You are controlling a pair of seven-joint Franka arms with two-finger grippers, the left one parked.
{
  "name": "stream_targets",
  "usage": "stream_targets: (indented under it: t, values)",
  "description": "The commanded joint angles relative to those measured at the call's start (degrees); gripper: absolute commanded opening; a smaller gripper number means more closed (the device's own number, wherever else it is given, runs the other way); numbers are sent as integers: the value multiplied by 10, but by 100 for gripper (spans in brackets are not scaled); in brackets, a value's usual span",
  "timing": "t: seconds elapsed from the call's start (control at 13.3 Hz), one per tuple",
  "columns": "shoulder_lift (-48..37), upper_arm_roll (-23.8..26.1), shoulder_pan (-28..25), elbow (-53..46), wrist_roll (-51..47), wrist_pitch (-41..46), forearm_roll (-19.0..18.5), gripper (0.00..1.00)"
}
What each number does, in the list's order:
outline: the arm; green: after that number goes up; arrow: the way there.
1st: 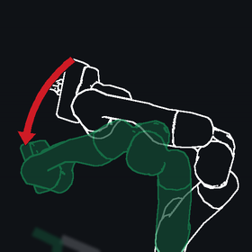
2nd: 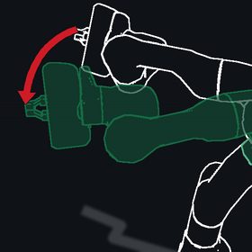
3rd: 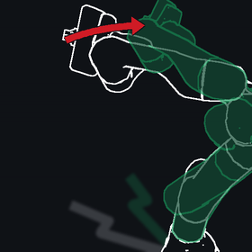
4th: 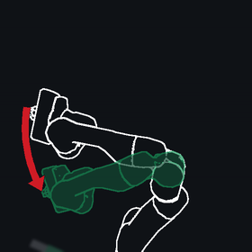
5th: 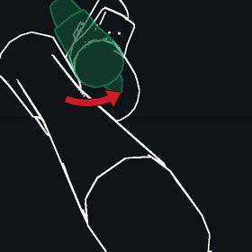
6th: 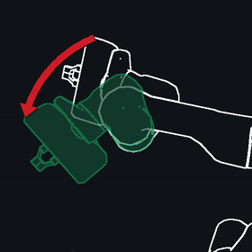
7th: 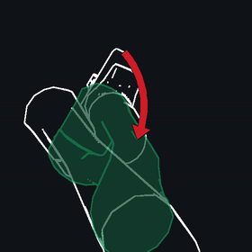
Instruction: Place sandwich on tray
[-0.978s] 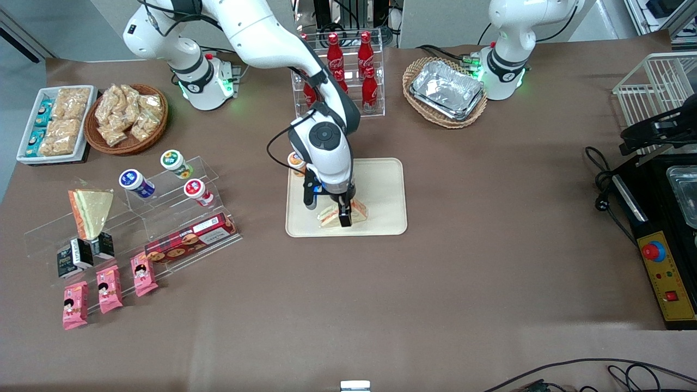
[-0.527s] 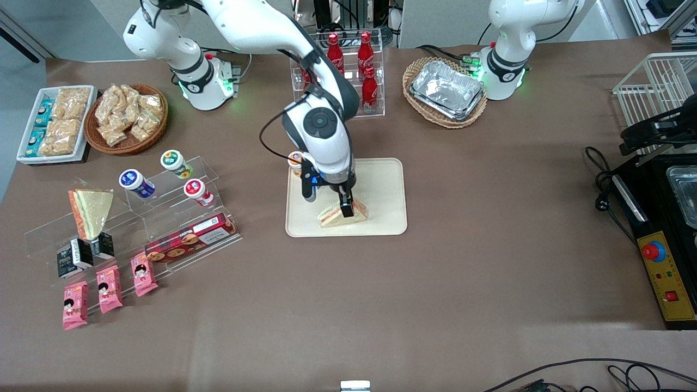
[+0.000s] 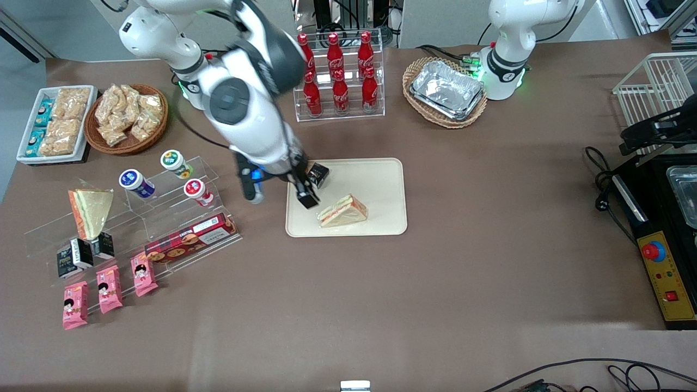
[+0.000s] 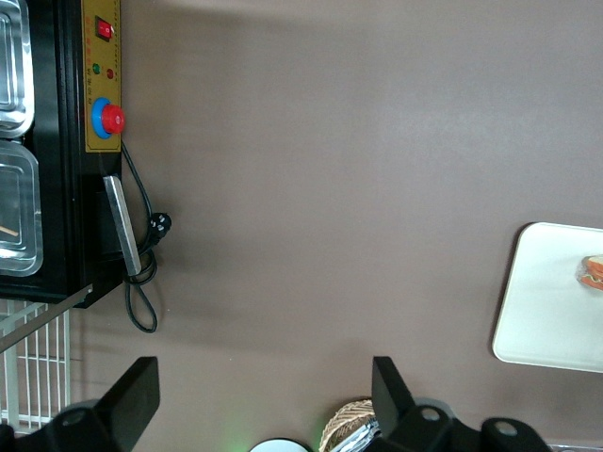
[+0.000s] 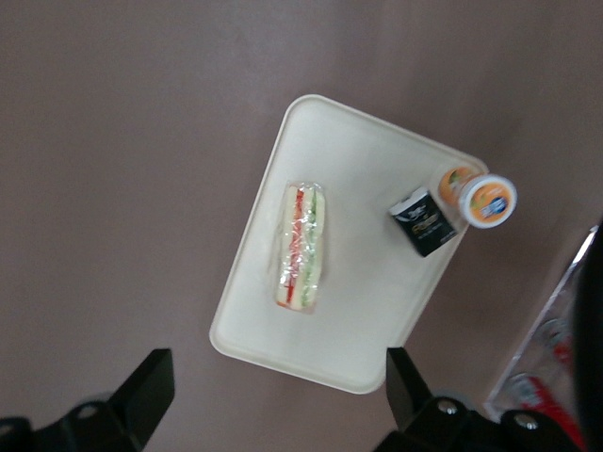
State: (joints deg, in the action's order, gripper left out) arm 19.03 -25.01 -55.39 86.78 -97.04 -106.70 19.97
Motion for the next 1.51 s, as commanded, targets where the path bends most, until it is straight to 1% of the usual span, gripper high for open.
stream_targets:
  t: [0.0,0.15,0.3,0.45,0.53,0.6,0.68,0.75,0.83,0.9,0.98,1.13,1.2,1.35,1.43]
  values:
    - [-42,1,22,-12,219,86,-8,100]
    - [-79,8,51,-12,349,105,-70,100]
    - [-101,8,62,-12,462,141,-118,100]
    - [-117,13,77,-7,591,156,-173,100]
    - [-120,13,88,-6,635,159,-184,100]
    - [-121,14,105,-6,656,156,-184,100]
    - [-121,27,132,-6,680,150,-186,100]
    - [-122,56,174,-6,706,145,-200,100]
    - [-128,101,241,-4,744,142,-211,100]
    - [-130,153,318,-4,791,141,-211,100]
    - [-129,183,371,0,828,130,-215,100]
    - [-141,182,409,30,844,100,-232,100]
    - [-146,187,437,41,853,90,-233,100]
    - [-146,187,456,42,862,83,-235,100]
    - [-146,196,490,39,868,82,-233,100]
